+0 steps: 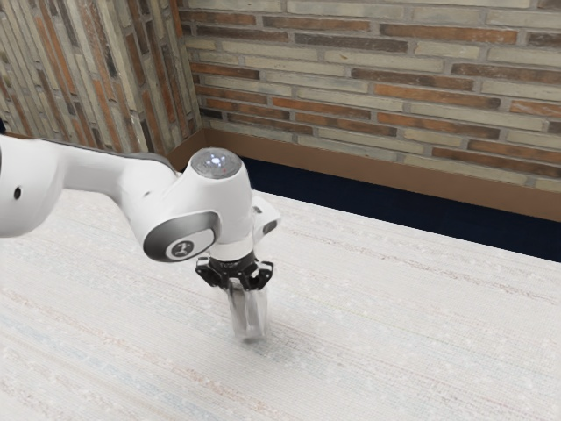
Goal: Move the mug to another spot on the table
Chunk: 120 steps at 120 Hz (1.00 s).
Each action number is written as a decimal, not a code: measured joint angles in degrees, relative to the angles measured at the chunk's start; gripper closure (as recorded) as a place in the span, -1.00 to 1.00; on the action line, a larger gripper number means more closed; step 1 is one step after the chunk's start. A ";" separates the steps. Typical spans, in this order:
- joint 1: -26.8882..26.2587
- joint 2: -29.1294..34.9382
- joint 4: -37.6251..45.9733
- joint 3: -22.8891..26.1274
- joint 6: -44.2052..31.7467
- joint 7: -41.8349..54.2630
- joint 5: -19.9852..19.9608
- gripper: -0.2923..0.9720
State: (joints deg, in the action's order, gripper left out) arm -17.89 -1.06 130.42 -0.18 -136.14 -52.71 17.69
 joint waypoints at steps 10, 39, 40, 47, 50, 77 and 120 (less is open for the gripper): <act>0.51 0.66 1.35 -0.01 -0.91 -0.26 1.61 0.40; 1.93 0.85 1.45 -0.18 -2.32 -1.11 3.55 0.47; 1.97 0.86 1.44 -0.19 -2.35 -1.14 3.60 0.47; 2.43 1.22 1.38 -0.09 -2.51 -1.33 4.01 0.48; 2.68 1.41 1.37 0.00 -2.57 -1.41 4.30 0.48; 3.85 2.83 0.84 0.04 -2.85 -1.98 5.54 0.49; 9.07 4.87 0.69 0.02 -5.62 -2.37 9.43 0.50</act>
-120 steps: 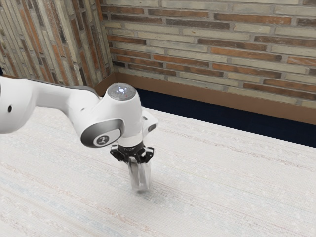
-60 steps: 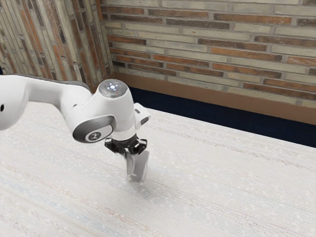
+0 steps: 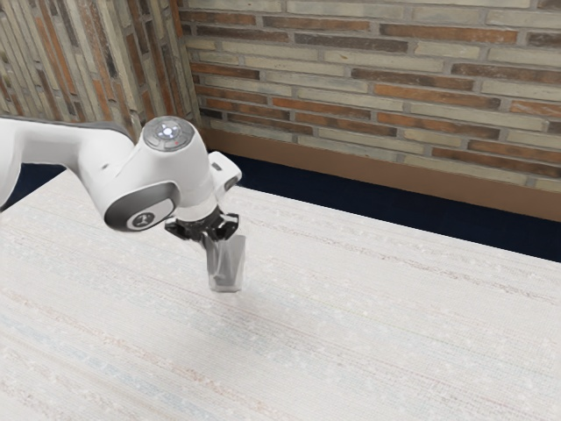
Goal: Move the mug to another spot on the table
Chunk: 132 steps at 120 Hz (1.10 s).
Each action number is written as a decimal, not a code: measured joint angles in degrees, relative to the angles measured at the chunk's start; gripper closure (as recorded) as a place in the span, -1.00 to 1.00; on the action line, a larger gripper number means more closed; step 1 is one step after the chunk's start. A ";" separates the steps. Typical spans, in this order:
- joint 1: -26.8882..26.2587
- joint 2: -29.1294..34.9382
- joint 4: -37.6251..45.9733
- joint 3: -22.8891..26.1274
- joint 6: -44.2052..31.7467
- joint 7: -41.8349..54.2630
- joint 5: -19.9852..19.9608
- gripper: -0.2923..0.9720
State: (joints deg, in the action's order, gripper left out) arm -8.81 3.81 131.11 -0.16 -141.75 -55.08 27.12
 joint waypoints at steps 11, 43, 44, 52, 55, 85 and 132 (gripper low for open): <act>1.23 -0.06 -0.23 -0.01 -0.93 -0.04 0.69 0.50; 4.92 -3.60 -2.59 0.06 -5.42 -0.10 4.23 0.50; 5.08 -3.78 -2.75 0.09 -5.59 -0.10 4.37 0.50; 5.85 -5.46 -4.05 -0.06 -6.91 -0.11 5.31 0.50; 6.14 -6.06 -4.60 -0.06 -7.33 -0.10 5.58 0.50; 5.28 -10.62 -7.06 -0.06 -10.51 -0.06 6.99 0.49; 6.40 -12.13 -5.71 -0.19 -13.13 0.02 6.82 0.47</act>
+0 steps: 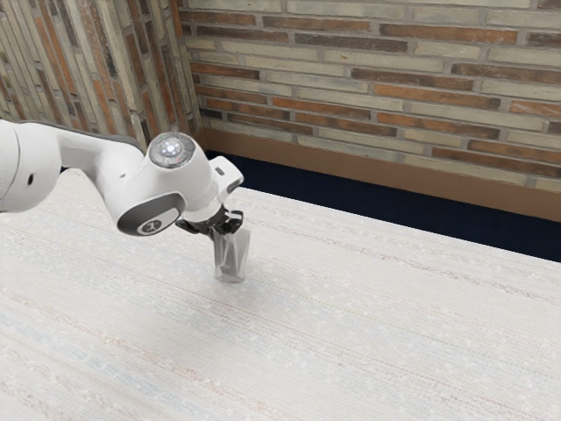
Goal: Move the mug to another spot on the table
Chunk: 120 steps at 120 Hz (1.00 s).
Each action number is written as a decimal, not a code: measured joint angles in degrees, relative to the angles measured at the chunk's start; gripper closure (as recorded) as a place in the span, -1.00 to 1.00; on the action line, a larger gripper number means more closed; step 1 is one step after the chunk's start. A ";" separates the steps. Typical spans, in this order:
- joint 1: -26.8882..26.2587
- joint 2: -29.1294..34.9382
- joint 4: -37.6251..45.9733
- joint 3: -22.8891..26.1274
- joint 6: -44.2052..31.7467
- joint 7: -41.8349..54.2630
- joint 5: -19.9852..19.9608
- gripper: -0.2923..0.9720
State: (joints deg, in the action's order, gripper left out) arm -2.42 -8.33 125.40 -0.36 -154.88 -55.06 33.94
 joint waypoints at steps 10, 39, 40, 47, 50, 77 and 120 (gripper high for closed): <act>0.35 -0.41 -0.38 -0.01 -0.71 0.04 0.17 0.46; 0.38 -3.70 0.50 0.02 -2.64 0.08 -0.02 0.46; 0.37 -3.74 0.53 0.03 -2.71 0.07 -0.03 0.46; 0.14 -3.84 1.01 0.03 -3.10 0.04 -0.12 0.46; -0.03 -3.87 1.16 0.04 -3.24 0.02 -0.15 0.46; -0.21 -3.59 3.86 0.02 -4.52 -0.39 -0.39 0.45; -0.81 -4.22 6.93 0.09 -6.04 -1.31 -0.37 0.51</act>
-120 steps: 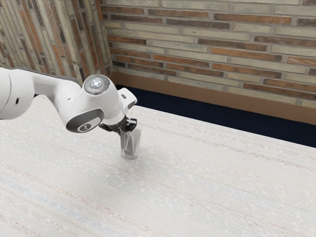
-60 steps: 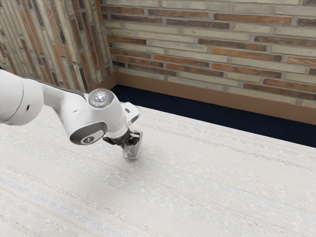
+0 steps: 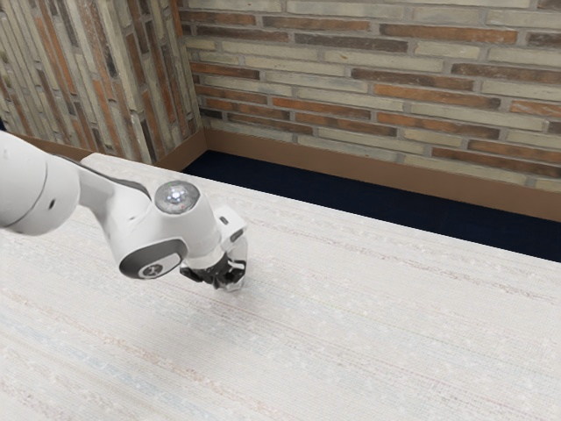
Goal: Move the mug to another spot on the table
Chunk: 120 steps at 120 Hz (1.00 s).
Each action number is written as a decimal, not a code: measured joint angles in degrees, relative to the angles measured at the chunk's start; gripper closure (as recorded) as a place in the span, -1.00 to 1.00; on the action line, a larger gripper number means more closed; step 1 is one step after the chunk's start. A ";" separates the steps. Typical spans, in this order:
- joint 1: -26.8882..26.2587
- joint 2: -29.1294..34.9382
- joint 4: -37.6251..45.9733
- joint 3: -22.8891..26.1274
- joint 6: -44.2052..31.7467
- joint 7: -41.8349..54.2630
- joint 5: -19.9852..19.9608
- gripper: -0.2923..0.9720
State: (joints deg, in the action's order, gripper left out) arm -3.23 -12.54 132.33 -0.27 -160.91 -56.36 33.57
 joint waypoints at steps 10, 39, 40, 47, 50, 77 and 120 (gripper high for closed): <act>0.30 -0.02 0.64 0.00 -0.24 -0.18 0.00 0.50; 0.41 -0.60 1.27 0.01 -0.56 -0.46 -0.06 0.22; 0.40 -0.63 1.27 0.01 -0.57 -0.47 -0.06 0.20; 0.32 -0.76 1.28 0.01 -0.61 -0.51 -0.07 0.07; 0.29 -0.78 1.28 0.01 -0.63 -0.52 -0.07 0.01; 0.20 -0.54 1.20 0.01 -0.71 -0.63 -0.08 -0.32; -1.12 11.67 10.61 0.46 0.83 -0.83 -0.07 -0.47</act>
State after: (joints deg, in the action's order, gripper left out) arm -4.35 -0.87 142.93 0.19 -160.09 -57.19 33.50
